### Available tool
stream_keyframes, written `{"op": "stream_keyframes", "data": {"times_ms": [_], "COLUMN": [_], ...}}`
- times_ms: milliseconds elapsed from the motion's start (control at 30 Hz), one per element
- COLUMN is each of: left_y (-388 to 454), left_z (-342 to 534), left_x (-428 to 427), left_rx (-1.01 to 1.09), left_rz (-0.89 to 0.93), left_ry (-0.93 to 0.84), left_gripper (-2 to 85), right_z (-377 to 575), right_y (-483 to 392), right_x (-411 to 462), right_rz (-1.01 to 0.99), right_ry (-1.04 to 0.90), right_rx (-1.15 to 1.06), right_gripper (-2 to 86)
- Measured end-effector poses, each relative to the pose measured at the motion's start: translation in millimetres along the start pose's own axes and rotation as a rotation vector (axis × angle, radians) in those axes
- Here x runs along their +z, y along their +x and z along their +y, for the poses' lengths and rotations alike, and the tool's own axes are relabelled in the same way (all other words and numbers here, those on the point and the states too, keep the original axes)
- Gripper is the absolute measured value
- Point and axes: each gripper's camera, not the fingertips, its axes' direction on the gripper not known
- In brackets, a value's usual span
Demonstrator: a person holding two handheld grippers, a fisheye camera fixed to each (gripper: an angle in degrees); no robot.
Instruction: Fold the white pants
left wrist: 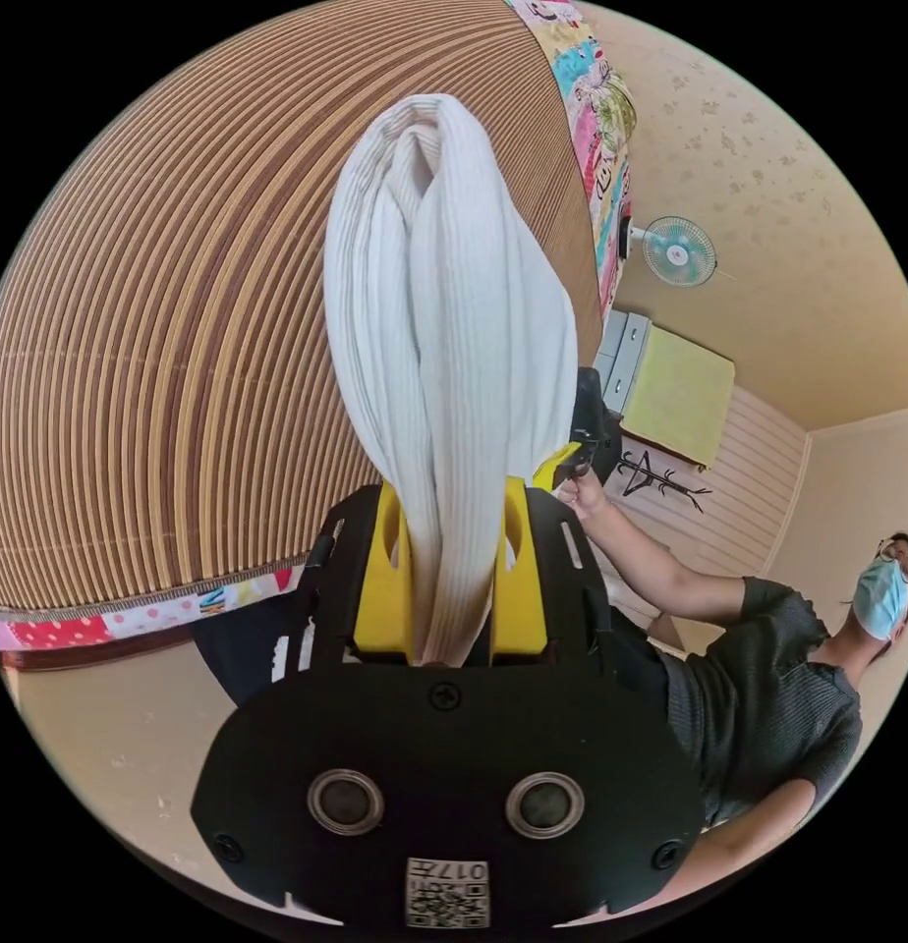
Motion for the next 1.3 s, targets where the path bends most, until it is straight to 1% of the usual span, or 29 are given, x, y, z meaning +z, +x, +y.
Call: {"op": "stream_keyframes", "data": {"times_ms": [133, 233, 333, 433, 500, 533, 600, 633, 700, 733, 767, 867, 933, 1000, 1033, 1067, 1100, 1133, 1167, 1200, 1267, 1300], "left_y": [8.3, 8.3, 4.9, 2.9, 2.3, 2.5, 7.3, 9.6, 20.7, 23.5, 30.0, 43.1, 40.3, 15.4, 5.1, -22.3, -54.4, -70.7, -100.4, -126.9, -158.2, -170.7], "left_z": [38.4, 61.9, 78.8, 89.6, 97.7, 100.1, 111.6, 115.0, 128.1, 130.7, 135.1, 140.1, 136.9, 124.4, 120.4, 111.9, 106.8, 106.4, 109.9, 116.9, 128.5, 137.0], "left_x": [-12.5, -35.3, -75.4, -133.9, -196.2, -213.8, -289.2, -309.5, -391.1, -409.7, -447.2, -526.5, -562.8, -592.1, -595.4, -598.5, -596.7, -594.2, -587.1, -576.3, -554.6, -540.4], "left_rx": [-0.006, -0.013, 0.012, 0.082, 0.146, 0.161, 0.22, 0.235, 0.283, 0.289, 0.304, 0.352, 0.357, 0.28, 0.241, 0.128, -0.008, -0.075, -0.192, -0.284, -0.346, -0.332], "left_rz": [0.051, 0.078, 0.092, 0.065, 0.027, 0.016, -0.048, -0.069, -0.161, -0.18, -0.218, -0.303, -0.341, -0.4, -0.413, -0.427, -0.445, -0.456, -0.485, -0.513, -0.506, -0.493], "left_ry": [-0.006, -0.01, -0.017, -0.033, -0.032, -0.029, -0.009, 0.0, 0.045, 0.057, 0.083, 0.134, 0.157, 0.183, 0.187, 0.205, 0.245, 0.274, 0.342, 0.405, 0.466, 0.501], "left_gripper": [12.4, 12.4, 12.4, 12.3, 12.3, 12.3, 12.3, 12.3, 12.3, 12.3, 12.4, 12.7, 13.6, 15.6, 16.0, 16.5, 16.7, 16.7, 16.7, 16.4, 15.7, 14.5], "right_z": [27.3, 32.5, 21.4, -7.6, -33.3, -53.9, -90.4, -117.5, -160.0, -186.2, -210.8, -262.8, -289.7, -312.8, -324.7, -334.6, -338.5, -344.0, -345.2, -343.7, -325.1, -317.8], "right_y": [-15.3, -34.5, -65.1, -103.6, -130.4, -149.8, -181.3, -203.0, -237.3, -262.3, -287.7, -325.5, -325.9, -308.6, -287.6, -261.5, -248.2, -222.5, -201.9, -194.6, -184.1, -182.4], "right_x": [14.6, 36.0, 68.0, 111.3, 141.1, 162.1, 195.2, 216.9, 246.5, 263.4, 279.8, 318.8, 344.5, 369.8, 386.3, 402.9, 410.6, 424.7, 435.9, 439.8, 442.4, 440.9], "right_rz": [-0.088, -0.116, -0.111, -0.089, -0.073, -0.064, -0.054, -0.047, -0.038, -0.022, 0.004, 0.027, 0.023, 0.076, 0.119, 0.161, 0.186, 0.237, 0.267, 0.27, 0.177, 0.163], "right_ry": [0.017, 0.063, 0.117, 0.171, 0.2, 0.212, 0.222, 0.218, 0.206, 0.211, 0.22, 0.267, 0.306, 0.336, 0.353, 0.346, 0.334, 0.294, 0.252, 0.234, 0.171, 0.149], "right_rx": [0.031, 0.037, 0.006, -0.044, -0.085, -0.119, -0.178, -0.223, -0.281, -0.326, -0.378, -0.427, -0.402, -0.317, -0.22, -0.115, -0.062, 0.037, 0.091, 0.093, -0.057, -0.087], "right_gripper": [9.3, 8.3, 7.8, 7.6, 7.5, 7.5, 7.4, 7.3, 7.2, 7.2, 7.4, 8.4, 9.6, 10.9, 11.6, 11.5, 11.5, 10.9, 9.7, 8.8, 6.2, 5.5]}}
